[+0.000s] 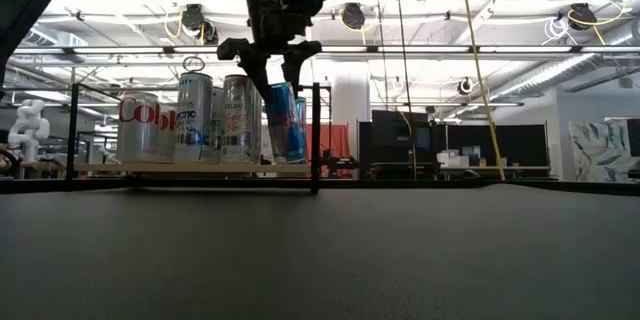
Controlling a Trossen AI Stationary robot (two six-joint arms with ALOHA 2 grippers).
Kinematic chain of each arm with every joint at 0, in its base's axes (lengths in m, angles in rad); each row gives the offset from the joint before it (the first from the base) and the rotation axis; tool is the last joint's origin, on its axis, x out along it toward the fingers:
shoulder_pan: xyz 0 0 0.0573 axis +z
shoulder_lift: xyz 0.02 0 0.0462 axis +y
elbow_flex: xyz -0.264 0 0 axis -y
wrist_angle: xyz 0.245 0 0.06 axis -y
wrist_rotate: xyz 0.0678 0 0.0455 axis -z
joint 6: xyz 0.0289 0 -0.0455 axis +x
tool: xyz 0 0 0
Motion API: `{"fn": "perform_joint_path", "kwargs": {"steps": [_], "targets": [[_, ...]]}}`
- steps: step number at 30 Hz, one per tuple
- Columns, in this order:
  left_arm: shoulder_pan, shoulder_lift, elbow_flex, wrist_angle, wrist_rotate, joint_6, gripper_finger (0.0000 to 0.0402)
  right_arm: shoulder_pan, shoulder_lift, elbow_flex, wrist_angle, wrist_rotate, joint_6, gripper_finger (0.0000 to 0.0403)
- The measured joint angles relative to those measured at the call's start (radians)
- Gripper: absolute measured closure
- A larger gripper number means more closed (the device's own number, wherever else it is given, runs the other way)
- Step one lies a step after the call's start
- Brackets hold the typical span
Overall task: Place canned beverage on shelf
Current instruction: Put the blue soda can on the shelf aligned with the blue soda can
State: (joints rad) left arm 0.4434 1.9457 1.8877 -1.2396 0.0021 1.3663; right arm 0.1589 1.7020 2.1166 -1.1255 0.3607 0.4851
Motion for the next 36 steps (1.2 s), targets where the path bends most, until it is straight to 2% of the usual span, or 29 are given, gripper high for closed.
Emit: {"fn": "perform_joint_path", "kwargs": {"steps": [19,24,36], "targets": [[0.0,0.0,0.0,-0.016,0.012,0.011,0.017,0.0,0.0,0.0,0.0,0.0,0.0,0.0403],[0.0,-0.002,0.0,-0.063,0.024,0.081,0.017,0.0,0.0,0.0,0.0,0.0,0.0,0.0403],[0.0,-0.002,0.0,-0.028,0.024,0.145,0.017,0.0,0.0,0.0,0.0,0.0,0.0,0.0403]]}}
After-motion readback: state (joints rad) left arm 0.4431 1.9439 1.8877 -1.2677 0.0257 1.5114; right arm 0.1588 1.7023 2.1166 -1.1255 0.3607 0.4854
